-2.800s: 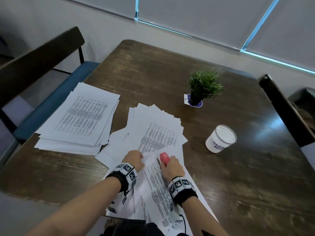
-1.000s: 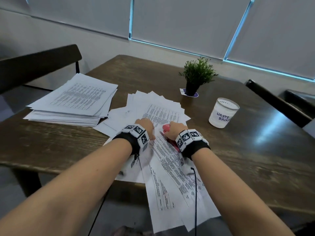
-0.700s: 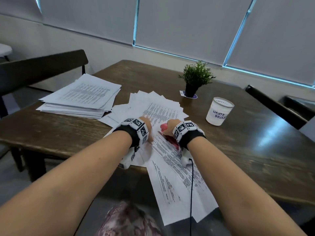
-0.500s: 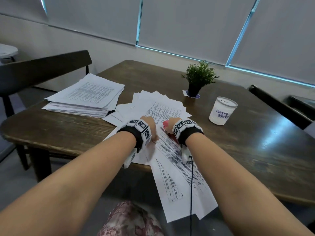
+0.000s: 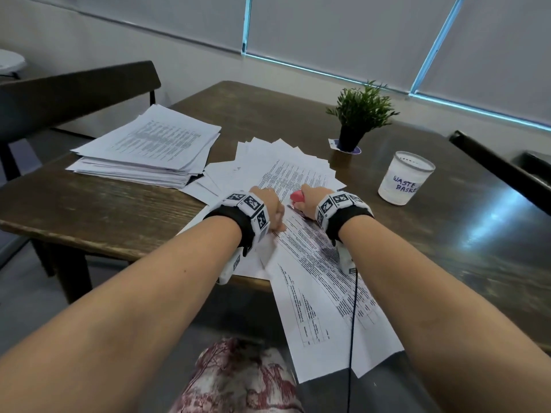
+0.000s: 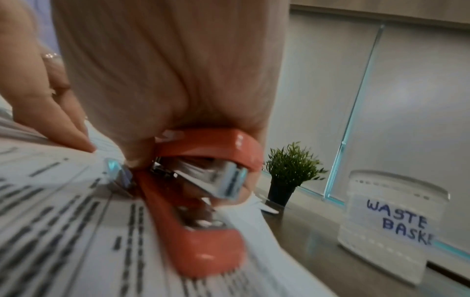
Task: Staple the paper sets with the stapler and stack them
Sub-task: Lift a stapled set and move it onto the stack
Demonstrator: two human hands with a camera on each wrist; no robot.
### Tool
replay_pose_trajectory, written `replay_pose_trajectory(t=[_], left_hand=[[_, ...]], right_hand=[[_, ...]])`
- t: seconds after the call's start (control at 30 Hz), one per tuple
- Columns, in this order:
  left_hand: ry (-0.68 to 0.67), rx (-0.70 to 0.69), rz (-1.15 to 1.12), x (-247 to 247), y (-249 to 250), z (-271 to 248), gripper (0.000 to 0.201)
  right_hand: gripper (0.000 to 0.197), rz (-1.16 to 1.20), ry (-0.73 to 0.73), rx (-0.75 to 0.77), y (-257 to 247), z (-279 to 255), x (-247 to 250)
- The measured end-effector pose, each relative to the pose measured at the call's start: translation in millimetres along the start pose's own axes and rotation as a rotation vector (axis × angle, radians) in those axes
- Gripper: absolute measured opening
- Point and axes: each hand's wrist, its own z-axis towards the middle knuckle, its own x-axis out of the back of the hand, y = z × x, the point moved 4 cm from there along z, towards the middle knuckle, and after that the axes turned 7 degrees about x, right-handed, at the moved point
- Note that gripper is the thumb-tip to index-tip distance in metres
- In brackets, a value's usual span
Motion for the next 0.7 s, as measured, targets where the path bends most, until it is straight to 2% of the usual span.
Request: replay_pose_trajectory(t=[0.13,0.2,0.3,0.43,0.6,0.7], left_hand=[[-0.070,0.111,-0.044,1,-3,4,0.022],[-0.155,0.133,-0.046,1,-4,8,0.012],[-0.238,0.120,-0.026,-15,-4,38,0.024],[-0.169,0.098,-0.025,11,3,5,0.027],[-0.130,0.102,-0.082,4,0,11,0.034],[-0.156,0.095,-0.099,6,0,8,0.029]], right_hand=[[0.039,-0.090,-0.014,0.044,-11,-1,-1],[0.030,-0.150,-0.034,0.080,-17,0,-1],[0.019,-0.145,-0.013,0.067,-18,1,-1],[0.034,0.064,0.047,0.001,-9,1,3],[0.032,0.121,0.078,-0.027,-12,1,4],[0.032,0.136,0.087,-0.023,-18,-2,7]])
